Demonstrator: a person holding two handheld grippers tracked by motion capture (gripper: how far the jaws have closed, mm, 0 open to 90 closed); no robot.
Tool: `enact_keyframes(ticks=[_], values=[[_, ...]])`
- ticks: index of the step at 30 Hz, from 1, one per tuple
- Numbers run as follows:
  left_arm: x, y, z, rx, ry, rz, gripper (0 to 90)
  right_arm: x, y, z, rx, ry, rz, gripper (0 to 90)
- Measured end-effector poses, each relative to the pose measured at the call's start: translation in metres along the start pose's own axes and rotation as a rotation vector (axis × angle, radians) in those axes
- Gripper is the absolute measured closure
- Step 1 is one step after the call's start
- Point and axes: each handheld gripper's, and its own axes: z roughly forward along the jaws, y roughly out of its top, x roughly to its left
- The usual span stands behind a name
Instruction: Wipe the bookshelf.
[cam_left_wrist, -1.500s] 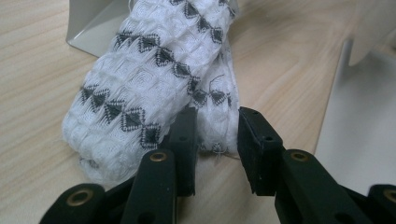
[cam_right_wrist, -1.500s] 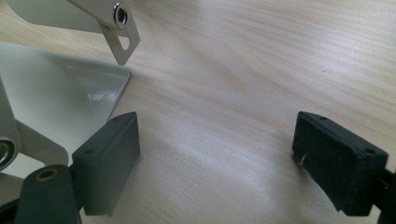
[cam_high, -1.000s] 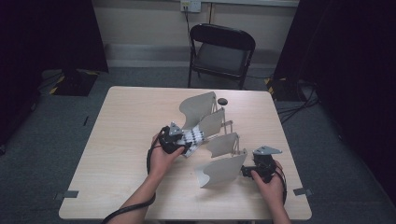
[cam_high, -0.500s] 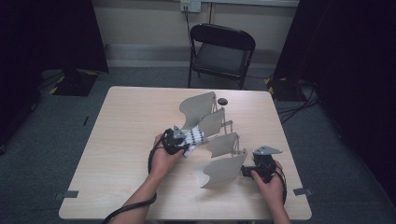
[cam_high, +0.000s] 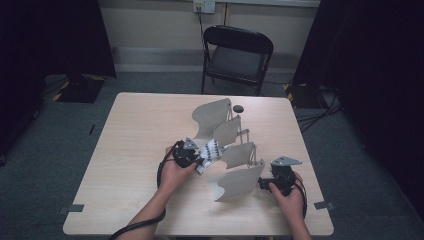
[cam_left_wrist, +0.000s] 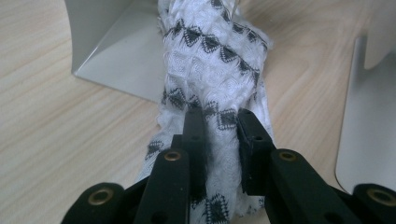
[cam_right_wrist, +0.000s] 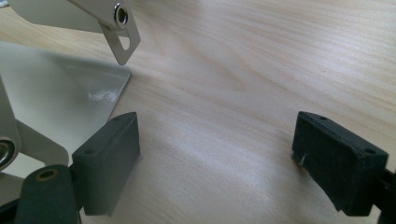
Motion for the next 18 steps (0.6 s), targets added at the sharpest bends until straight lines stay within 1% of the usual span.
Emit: enact_keyframes(ticks=[1,3,4,5,6,7,9,10,13,14,15,18], values=[[0.0,-0.003,-0.003,-0.002,0.0,-0.005,76.0,0.0,0.0,0.0,0.0,0.0,-0.001,14.4],[0.0,-0.007,-0.008,0.004,0.005,0.007,76.0,0.0,0.0,0.0,0.0,0.0,0.0,14.4],[0.001,-0.009,-0.011,0.007,0.005,0.007,76.0,0.0,0.0,0.0,0.0,0.0,0.0,14.4],[0.001,-0.012,-0.014,0.011,0.01,0.004,75.9,0.0,0.0,0.0,0.0,0.0,0.0,14.4],[0.002,-0.014,-0.017,0.013,0.018,0.012,76.0,0.0,0.0,0.0,0.0,-0.001,0.0,14.4],[0.004,-0.017,-0.021,0.018,0.027,0.007,75.9,0.0,0.0,0.0,-0.001,-0.001,-0.001,14.4],[0.007,-0.022,-0.028,0.025,0.033,0.014,75.8,0.0,0.0,0.0,0.0,-0.002,0.0,14.5],[0.008,-0.025,-0.031,0.02,0.04,-0.005,75.8,0.0,0.0,0.0,0.0,-0.002,0.0,14.5],[0.011,-0.032,-0.039,0.02,0.053,-0.005,75.7,0.0,0.0,0.0,0.0,-0.003,0.001,14.5],[0.011,-0.033,-0.04,0.018,0.055,-0.012,75.5,0.0,0.0,0.0,-0.001,-0.003,0.001,14.5],[0.012,-0.034,-0.041,0.019,0.061,-0.004,75.2,0.0,0.0,0.0,-0.001,-0.004,0.002,14.5],[0.013,-0.035,-0.041,0.014,0.061,-0.019,73.8,0.0,0.0,0.0,-0.001,-0.004,0.002,14.6]])
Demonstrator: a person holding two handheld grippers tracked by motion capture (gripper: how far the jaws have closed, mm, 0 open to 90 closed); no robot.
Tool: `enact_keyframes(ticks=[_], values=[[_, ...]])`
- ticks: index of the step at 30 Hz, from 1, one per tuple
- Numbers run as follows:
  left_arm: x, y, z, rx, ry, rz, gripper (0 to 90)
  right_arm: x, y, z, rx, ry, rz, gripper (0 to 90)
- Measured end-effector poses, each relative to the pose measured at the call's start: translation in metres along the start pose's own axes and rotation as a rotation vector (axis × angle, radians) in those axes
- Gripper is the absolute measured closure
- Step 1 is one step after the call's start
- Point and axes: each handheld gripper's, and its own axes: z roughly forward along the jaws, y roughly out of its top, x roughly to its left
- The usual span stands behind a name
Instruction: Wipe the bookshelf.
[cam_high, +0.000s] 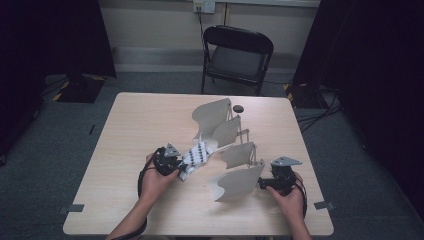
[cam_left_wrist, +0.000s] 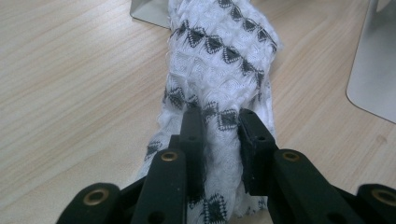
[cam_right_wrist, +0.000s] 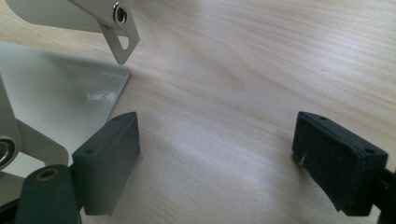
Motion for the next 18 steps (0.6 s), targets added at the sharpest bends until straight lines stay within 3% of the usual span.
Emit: enact_keyframes(ticks=[4,7,13,18], values=[[0.0,-0.001,0.002,-0.018,-0.005,-0.016,72.7,-0.001,0.0,-0.001,0.001,-0.004,0.006,16.1],[-0.001,-0.004,0.0,-0.03,-0.005,0.003,69.8,-0.001,0.003,-0.004,0.029,-0.015,0.003,19.3],[0.004,-0.015,-0.015,-0.003,0.047,0.013,69.9,-0.007,0.019,-0.02,-0.01,-0.009,0.028,22.1],[0.015,-0.03,-0.031,-0.005,0.072,-0.006,69.8,-0.004,0.034,-0.025,0.007,-0.031,-0.019,22.1]])
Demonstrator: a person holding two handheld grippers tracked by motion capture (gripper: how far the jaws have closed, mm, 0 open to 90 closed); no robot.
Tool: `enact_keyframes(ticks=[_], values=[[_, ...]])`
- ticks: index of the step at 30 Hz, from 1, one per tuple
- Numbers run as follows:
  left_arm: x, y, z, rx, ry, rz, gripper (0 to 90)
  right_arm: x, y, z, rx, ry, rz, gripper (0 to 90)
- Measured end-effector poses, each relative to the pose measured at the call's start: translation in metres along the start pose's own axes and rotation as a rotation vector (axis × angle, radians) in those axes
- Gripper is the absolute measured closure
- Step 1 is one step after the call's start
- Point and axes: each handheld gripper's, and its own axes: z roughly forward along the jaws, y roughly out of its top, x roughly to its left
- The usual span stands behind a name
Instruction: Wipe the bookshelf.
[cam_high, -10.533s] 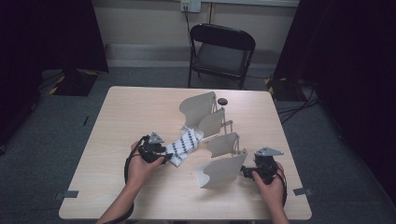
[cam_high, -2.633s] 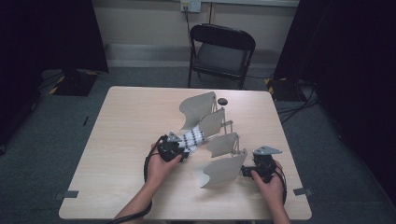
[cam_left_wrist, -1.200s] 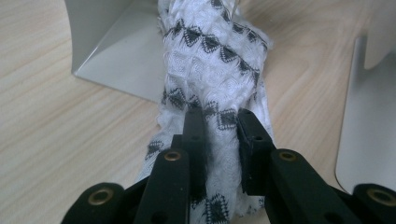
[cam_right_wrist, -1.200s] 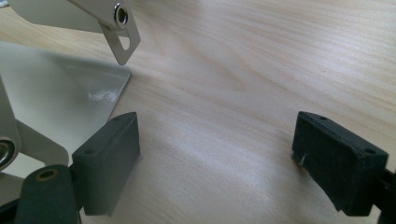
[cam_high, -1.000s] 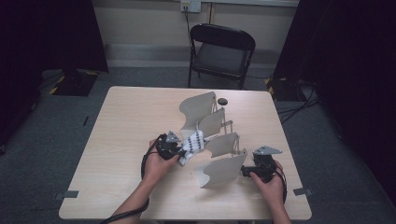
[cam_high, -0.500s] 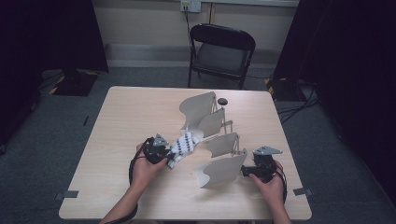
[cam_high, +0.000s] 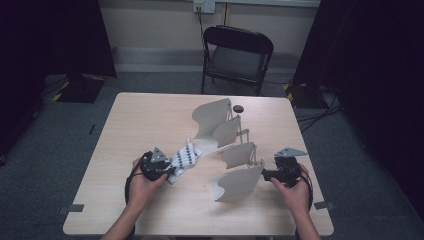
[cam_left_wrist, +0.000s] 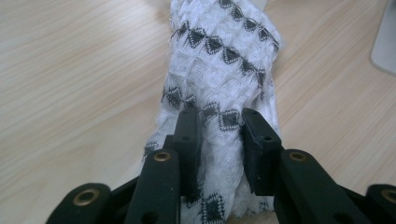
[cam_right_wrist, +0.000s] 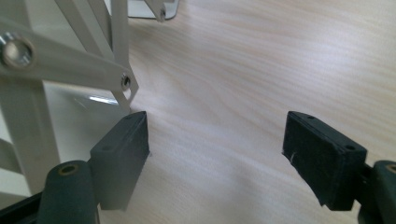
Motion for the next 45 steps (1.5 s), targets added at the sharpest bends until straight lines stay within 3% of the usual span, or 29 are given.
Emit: enact_keyframes(ticks=[4,7,11,13,20,23,25,30,37,45], values=[[0.009,-0.012,-0.011,-0.008,0.003,-0.014,66.7,0.003,0.019,-0.005,0.002,-0.003,-0.04,22.1],[0.012,-0.02,-0.017,-0.031,-0.002,-0.045,61.8,0.001,0.034,-0.01,-0.002,-0.002,-0.046,23.0],[0.013,-0.024,-0.019,-0.048,0.01,-0.04,41.0,-0.004,0.056,-0.02,-0.02,0.005,-0.034,25.6],[0.013,-0.025,-0.019,-0.054,0.011,-0.04,35.4,-0.006,0.068,-0.025,-0.025,0.008,-0.021,26.1],[0.016,-0.026,-0.02,-0.064,0.013,-0.059,28.6,-0.001,0.106,-0.038,-0.027,0.0,-0.033,33.0],[0.015,-0.025,-0.021,-0.068,0.015,-0.059,27.9,0.001,0.118,-0.04,-0.03,-0.01,-0.016,34.5],[0.016,-0.024,-0.021,-0.064,0.012,-0.051,27.7,0.004,0.126,-0.041,-0.043,0.011,-0.003,35.6],[0.016,-0.024,-0.02,-0.06,0.017,-0.049,27.7,0.015,0.136,-0.026,-0.029,0.042,-0.003,37.0],[0.016,-0.023,-0.017,-0.06,0.011,-0.04,27.6,0.027,0.137,0.001,0.009,0.079,-0.003,46.3],[0.015,-0.022,-0.016,-0.062,0.02,-0.033,27.8,0.033,0.135,0.015,0.056,0.091,-0.012,65.4]])
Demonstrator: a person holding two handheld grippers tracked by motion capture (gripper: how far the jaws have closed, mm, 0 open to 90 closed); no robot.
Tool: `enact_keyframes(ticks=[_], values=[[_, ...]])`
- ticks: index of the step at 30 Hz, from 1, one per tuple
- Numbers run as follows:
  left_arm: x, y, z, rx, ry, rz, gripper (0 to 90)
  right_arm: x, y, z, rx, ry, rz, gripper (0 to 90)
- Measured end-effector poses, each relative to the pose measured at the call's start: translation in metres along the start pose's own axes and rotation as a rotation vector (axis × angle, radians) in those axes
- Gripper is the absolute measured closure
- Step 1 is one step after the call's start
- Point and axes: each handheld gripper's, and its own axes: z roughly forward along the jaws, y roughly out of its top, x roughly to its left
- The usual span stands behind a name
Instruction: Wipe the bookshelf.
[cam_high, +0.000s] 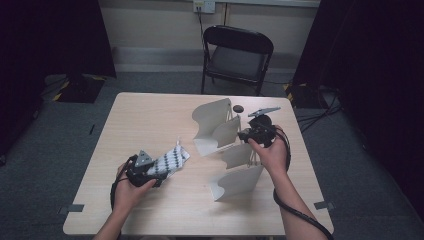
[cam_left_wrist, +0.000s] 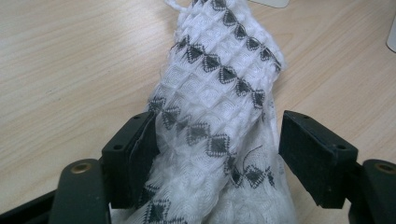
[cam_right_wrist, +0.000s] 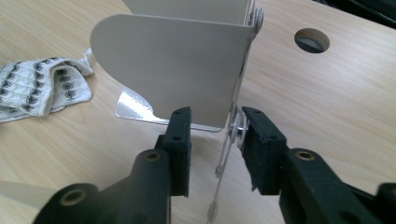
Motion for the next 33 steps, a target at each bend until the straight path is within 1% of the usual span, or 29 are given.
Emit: enact_keyframes(ticks=[4,5,6,7,8,9,11,12,14,16,17,20,22,23,25,26,27,29,33], values=[[0.0,0.0,0.0,0.005,0.008,0.005,28.0,0.002,0.0,0.001,-0.003,-0.002,0.022,78.9],[0.0,0.0,0.0,0.006,0.007,0.011,28.2,0.003,0.0,0.0,-0.001,-0.008,0.026,81.8],[0.0,0.0,0.0,0.008,0.003,0.01,28.3,0.003,0.0,-0.001,0.0,-0.029,0.03,83.5],[0.0,0.0,0.0,0.006,0.002,0.007,28.3,0.003,0.0,-0.002,0.004,-0.047,0.026,84.0],[0.0,0.0,0.0,0.005,0.005,0.008,28.4,0.003,0.0,-0.003,0.006,-0.048,0.033,84.4],[0.0,0.0,0.0,0.004,0.004,0.004,28.5,0.001,0.0,-0.003,0.002,-0.04,0.052,84.6],[0.0,0.0,0.001,0.006,0.007,0.008,28.7,-0.001,-0.001,-0.006,-0.01,-0.035,0.078,84.8],[0.0,0.0,0.001,0.006,0.009,0.009,28.6,-0.002,-0.001,-0.007,-0.016,-0.028,0.079,84.9],[0.0,0.0,0.001,0.006,0.008,0.01,28.6,-0.003,-0.003,-0.008,-0.022,-0.029,0.081,84.9],[0.0,0.0,0.001,0.006,0.005,0.006,28.6,-0.005,-0.005,-0.009,-0.043,-0.014,0.105,85.0],[0.0,0.0,0.001,0.006,0.008,0.01,28.7,-0.007,-0.006,-0.01,-0.057,-0.002,0.109,85.0],[0.0,0.0,0.001,0.008,0.008,0.007,28.7,-0.006,-0.004,-0.015,-0.087,0.025,0.103,85.0],[0.0,0.0,0.0,0.007,0.008,0.009,28.7,-0.003,-0.002,-0.017,-0.087,0.028,0.083,85.0],[0.0,0.0,0.0,0.007,0.011,0.012,28.7,-0.002,-0.001,-0.02,-0.088,0.043,0.083,85.0],[-0.001,0.0,0.0,0.005,0.01,0.01,28.7,-0.002,-0.001,-0.022,-0.1,0.056,0.086,84.9],[-0.001,0.0,0.0,0.007,0.01,0.011,28.7,-0.002,-0.001,-0.023,-0.107,0.064,0.079,84.9],[-0.001,0.0,0.0,0.008,0.011,0.012,28.7,-0.002,-0.001,-0.024,-0.102,0.085,0.081,84.9],[-0.001,0.0,0.0,0.009,0.013,0.013,28.6,0.0,-0.003,-0.023,-0.084,0.097,0.071,84.9],[-0.001,0.0,0.0,0.012,0.017,0.015,28.4,0.0,-0.008,-0.015,-0.062,0.115,0.078,84.9]])
